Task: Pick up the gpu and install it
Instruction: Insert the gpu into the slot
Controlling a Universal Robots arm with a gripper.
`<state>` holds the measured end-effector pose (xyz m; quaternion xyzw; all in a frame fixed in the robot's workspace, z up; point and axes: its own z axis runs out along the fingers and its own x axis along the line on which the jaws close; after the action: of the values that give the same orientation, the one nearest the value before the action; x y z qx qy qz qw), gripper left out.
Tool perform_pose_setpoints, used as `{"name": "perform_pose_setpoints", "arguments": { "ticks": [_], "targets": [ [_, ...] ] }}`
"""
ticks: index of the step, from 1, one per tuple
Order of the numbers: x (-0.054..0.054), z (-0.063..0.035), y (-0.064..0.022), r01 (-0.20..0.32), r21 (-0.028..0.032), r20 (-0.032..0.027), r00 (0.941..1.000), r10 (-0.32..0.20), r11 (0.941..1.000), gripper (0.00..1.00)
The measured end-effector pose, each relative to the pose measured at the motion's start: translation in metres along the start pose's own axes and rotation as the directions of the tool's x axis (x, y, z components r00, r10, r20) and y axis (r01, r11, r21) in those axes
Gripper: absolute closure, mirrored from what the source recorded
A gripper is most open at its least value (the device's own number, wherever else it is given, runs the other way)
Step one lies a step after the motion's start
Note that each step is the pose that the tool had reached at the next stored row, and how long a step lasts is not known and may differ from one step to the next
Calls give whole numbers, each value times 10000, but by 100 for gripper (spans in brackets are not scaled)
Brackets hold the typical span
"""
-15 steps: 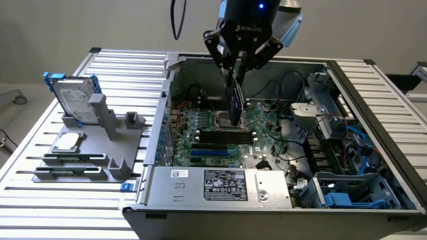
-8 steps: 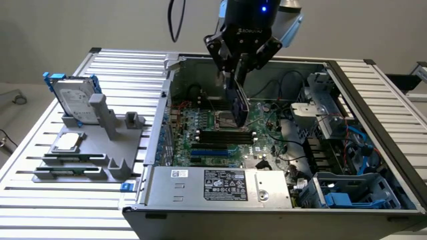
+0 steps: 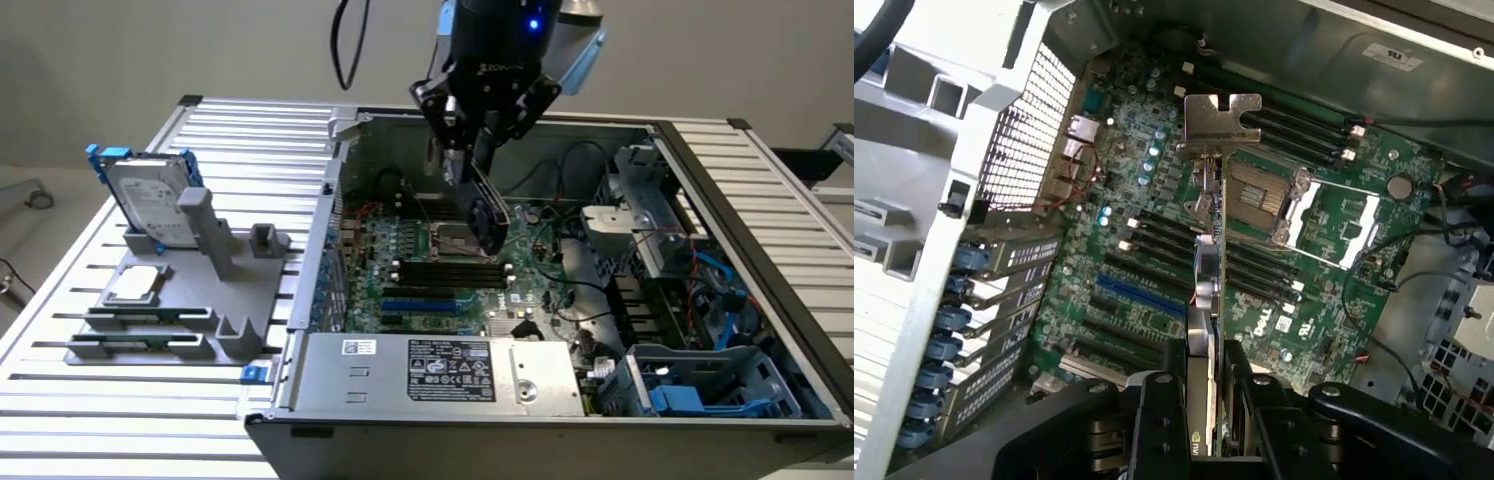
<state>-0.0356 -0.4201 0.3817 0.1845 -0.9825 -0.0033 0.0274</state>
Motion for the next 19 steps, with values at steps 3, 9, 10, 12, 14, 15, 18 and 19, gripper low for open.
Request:
{"name": "perform_pose_setpoints", "arguments": {
  "ticks": [3, 9, 10, 12, 14, 15, 18, 19],
  "targets": [
    [-1, 15, 0, 498, -15, 63, 9987, -498, 9988, 74],
    [-2, 42, -1, 1467, -41, 185, 9890, -1466, 9892, 74],
    [-3, 48, -1, 1639, -46, 206, 9863, -1638, 9865, 74],
    [-3, 58, -1, 1974, -57, 244, 9801, -1972, 9803, 74],
    [-4, 70, -1, 2311, -72, 277, 9726, -2308, 9729, 74],
    [-4, 76, -1, 2485, -82, 289, 9683, -2482, 9686, 74],
    [-5, 97, -1, 3013, -108, 322, 9531, -3009, 9535, 74],
    [-6, 105, -1, 3186, -116, 331, 9475, -3180, 9478, 74]
  ]
}}
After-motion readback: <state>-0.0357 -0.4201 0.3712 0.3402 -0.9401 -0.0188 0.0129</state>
